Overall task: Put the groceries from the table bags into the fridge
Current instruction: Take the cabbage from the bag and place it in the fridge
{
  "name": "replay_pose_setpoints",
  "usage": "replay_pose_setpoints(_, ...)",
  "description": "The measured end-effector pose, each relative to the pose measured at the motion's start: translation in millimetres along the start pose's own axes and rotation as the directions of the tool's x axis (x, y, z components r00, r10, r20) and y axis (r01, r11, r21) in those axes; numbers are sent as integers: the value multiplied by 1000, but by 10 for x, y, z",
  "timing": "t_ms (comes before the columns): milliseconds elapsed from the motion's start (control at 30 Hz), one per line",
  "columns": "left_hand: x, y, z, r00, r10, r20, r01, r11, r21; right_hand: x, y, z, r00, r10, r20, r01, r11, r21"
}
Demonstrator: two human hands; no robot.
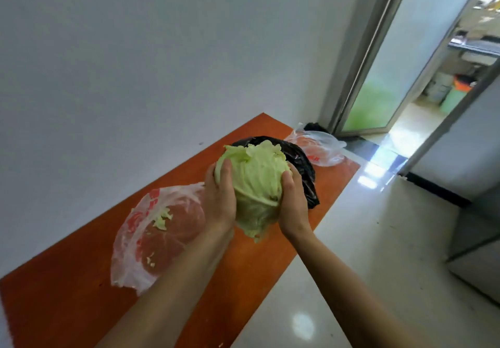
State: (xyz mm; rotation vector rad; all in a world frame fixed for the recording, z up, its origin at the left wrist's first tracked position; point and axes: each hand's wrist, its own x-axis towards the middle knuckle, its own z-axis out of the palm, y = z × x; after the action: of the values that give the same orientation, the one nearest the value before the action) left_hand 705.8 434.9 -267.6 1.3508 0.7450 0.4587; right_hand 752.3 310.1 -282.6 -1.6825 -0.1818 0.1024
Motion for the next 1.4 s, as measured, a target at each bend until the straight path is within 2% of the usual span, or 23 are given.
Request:
replay_pose_setpoints(133,-565,222,813,978,168,127,-161,985,-63,-53,-201,-994,990,-89,-108,86,996,-33)
replay_pose_setpoints(267,-1312,264,1819,924,243,294,-214,968,-128,-235,-257,-2254,963,-135,-235,129,991,-38)
replay_pose_setpoints(500,-2957,54,3718,802,182,568,-86,978,-192,-829,-219,-4681,851,-189,-490,187,981,-55)
replay_pose_setpoints(700,-4016,-113,5133,639,180,748,-88,983,-161,-1171,-76,-6337,712,-221,-667,200,974,-109)
replay_pose_setpoints(933,-4781,-543,6965,512,181,840,-51,982,-181,-954,307,-8184,554,-244,-796,147,970,-195)
replay_pose_setpoints(1133,-5214,-672,8688,418,152,896,30,983,-181,-521,286,-9783,505,-287,-814,140,958,-251)
replay_pose_setpoints(1400,-5751,-310,10528,282,238,929,-77,971,-225,106,50,-11575,394,-337,-855,144,942,-304)
